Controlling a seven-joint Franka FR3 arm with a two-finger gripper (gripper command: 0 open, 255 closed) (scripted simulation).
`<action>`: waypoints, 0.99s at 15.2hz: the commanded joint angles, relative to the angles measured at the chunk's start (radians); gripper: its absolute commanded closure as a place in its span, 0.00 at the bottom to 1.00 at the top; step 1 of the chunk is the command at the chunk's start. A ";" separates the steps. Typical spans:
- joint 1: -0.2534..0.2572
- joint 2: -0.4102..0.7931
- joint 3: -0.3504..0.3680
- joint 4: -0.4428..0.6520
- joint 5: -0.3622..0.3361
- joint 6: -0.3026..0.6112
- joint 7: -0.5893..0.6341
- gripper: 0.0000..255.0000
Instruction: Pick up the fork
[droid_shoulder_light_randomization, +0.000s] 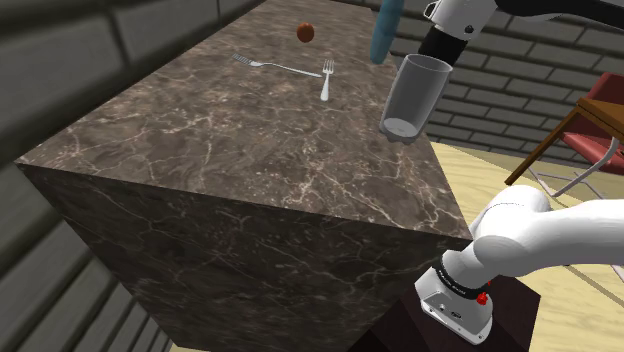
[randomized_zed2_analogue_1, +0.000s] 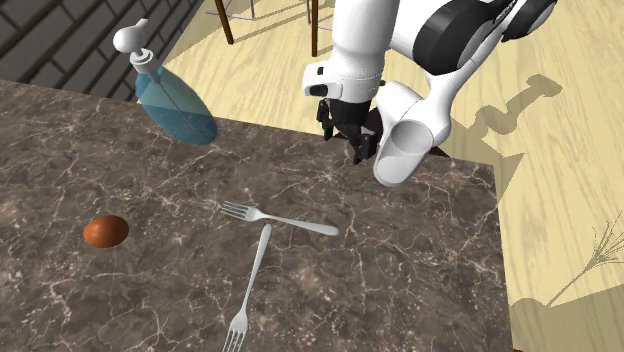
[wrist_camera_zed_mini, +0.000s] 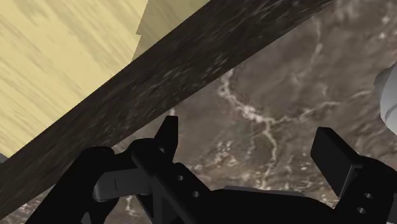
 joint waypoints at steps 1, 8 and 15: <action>0.000 0.000 0.000 0.000 0.000 0.000 0.000 0.00; -0.093 0.276 0.147 0.231 0.018 0.046 0.372 0.00; -0.177 0.580 0.246 0.547 -0.050 0.012 0.743 0.00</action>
